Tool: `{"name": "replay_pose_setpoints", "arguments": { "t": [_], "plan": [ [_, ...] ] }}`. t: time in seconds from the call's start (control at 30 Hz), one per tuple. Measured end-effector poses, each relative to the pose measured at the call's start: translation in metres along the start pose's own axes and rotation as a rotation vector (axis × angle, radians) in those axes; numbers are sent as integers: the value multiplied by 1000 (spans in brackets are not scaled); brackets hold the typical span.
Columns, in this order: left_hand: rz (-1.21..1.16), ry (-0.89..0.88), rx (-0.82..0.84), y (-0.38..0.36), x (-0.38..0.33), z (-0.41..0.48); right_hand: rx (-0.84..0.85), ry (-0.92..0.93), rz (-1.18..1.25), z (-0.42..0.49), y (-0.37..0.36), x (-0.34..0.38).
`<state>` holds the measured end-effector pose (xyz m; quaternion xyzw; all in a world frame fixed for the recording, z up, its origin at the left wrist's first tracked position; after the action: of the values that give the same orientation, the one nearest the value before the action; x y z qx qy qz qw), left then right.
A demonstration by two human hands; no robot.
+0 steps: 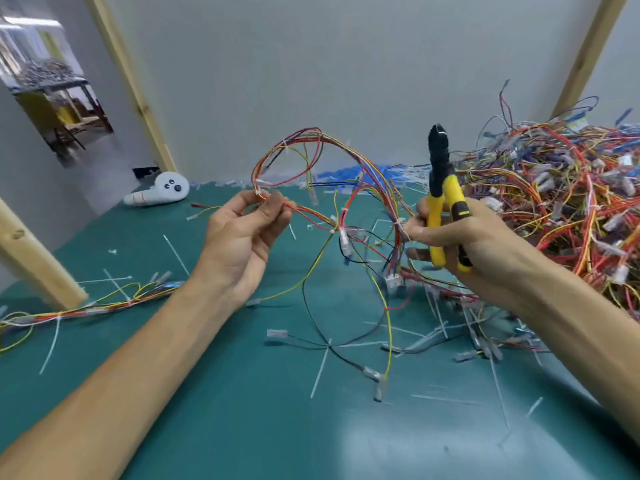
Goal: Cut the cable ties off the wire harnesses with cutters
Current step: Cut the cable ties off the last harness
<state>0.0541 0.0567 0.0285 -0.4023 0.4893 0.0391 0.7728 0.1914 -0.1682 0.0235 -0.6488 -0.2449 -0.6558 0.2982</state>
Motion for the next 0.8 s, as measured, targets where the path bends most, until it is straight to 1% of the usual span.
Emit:
{"name": "replay_pose_setpoints", "arguments": {
  "t": [0.1, 0.13, 0.2, 0.27, 0.33, 0.43, 0.53, 0.6, 0.67, 0.77, 0.8],
  "plan": [
    [7, -8, -7, -1, 2, -2, 69, -28, 157, -4, -11, -4],
    [6, -12, -7, -1, 2, -2, 78, -33, 149, -5, -15, -5],
    [22, -12, 15, -4, 4, -5, 75, -22, 25, -6, -19, -8],
    [61, 6, 76, -11, 10, -9, 126, -10, -80, -7, -24, -12],
    [90, 37, 160, -19, 15, -16, 204, -23, -85, -10, -33, -17],
    [137, 75, 231, -27, 18, -23, 233, -92, -70, -10, -38, -29],
    [186, 100, 256, -26, 20, -23, 248, -163, 14, -12, -39, -32],
    [216, 114, 246, -20, 20, -18, 260, -154, 141, -13, -38, -26],
    [260, 109, 197, -10, 19, -11, 164, -75, 209, -9, -29, -15],
    [249, 122, 171, -1, 17, -6, -125, 128, 143, -7, -4, 10],
    [233, 141, 179, 0, 18, -6, -213, 173, 154, -8, 5, 19]
  ]
}}
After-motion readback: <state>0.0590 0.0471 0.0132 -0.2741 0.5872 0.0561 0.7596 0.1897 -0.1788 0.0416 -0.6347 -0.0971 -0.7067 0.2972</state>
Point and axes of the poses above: each hand's wrist, its own z-axis towards the middle knuckle, its own y-axis out of the back of the hand, x = y × z, the point moved 6 cm from there along z, towards the middle knuckle, and after that the axes turned 2 degrees about -y, right-handed, at the moved point
